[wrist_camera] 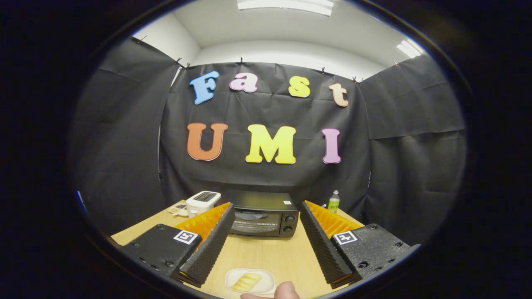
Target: Open the toaster oven, put the food inside, and close the toaster oven door.
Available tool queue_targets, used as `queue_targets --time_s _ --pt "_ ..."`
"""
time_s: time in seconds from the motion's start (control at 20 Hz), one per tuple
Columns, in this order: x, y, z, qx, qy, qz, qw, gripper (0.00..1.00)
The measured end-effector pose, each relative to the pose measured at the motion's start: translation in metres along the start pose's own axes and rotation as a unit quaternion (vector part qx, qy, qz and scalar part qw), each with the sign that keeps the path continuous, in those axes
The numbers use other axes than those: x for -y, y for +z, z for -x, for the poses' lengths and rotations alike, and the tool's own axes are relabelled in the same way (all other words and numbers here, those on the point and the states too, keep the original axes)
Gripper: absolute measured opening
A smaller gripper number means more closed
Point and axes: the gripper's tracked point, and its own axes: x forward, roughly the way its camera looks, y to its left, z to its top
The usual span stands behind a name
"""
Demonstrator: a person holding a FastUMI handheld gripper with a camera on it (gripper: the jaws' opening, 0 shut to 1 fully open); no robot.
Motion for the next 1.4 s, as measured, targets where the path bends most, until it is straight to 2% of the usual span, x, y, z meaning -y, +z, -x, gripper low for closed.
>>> queue_targets --time_s 0.45,0.7,1.1,1.4 --pt "0.013 -0.002 -0.014 -0.009 -0.014 -0.001 1.0 1.0" --pt "0.016 0.007 -0.046 0.001 -0.011 0.006 1.0 1.0" --pt "-0.018 0.013 -0.157 -0.003 0.023 0.006 1.0 1.0" --pt "-0.049 -0.048 -0.267 -0.052 0.028 0.031 0.998 1.0"
